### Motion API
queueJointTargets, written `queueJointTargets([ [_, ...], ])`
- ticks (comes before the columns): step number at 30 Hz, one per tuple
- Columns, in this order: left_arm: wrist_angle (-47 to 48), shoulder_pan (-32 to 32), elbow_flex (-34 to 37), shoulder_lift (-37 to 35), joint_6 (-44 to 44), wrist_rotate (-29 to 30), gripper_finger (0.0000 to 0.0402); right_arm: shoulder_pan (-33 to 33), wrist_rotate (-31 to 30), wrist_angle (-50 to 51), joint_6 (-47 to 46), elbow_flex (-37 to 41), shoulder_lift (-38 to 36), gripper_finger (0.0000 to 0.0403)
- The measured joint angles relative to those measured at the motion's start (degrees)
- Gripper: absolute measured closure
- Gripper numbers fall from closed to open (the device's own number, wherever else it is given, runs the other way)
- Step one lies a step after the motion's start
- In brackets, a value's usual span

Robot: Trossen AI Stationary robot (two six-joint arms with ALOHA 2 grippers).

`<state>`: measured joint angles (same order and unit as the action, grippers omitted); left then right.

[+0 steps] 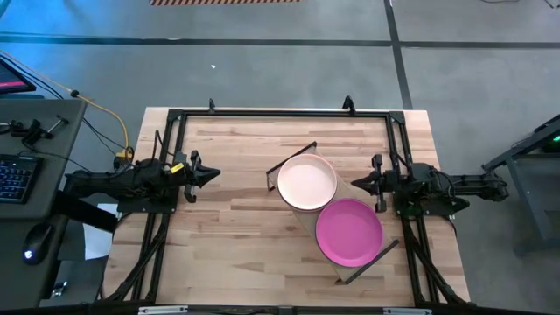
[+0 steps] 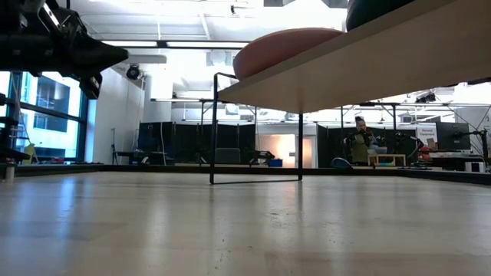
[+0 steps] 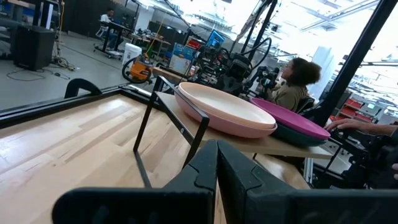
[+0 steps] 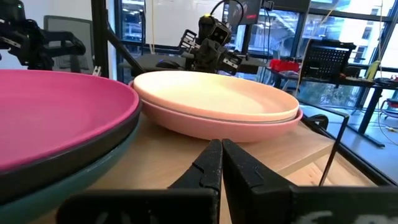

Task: Place and stack plates onto a shelf
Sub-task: Return to Home Position

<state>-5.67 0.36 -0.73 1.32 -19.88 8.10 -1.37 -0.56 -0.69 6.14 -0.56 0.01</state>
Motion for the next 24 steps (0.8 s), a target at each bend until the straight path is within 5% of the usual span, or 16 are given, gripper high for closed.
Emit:
queueJointTargets([
  [24, -0.02, 0.0, 0.0, 0.0, 0.0, 0.02, 0.0401, 0.0, 0.09, -0.02, -0.03, 0.0, 0.79, 0.0402],
])
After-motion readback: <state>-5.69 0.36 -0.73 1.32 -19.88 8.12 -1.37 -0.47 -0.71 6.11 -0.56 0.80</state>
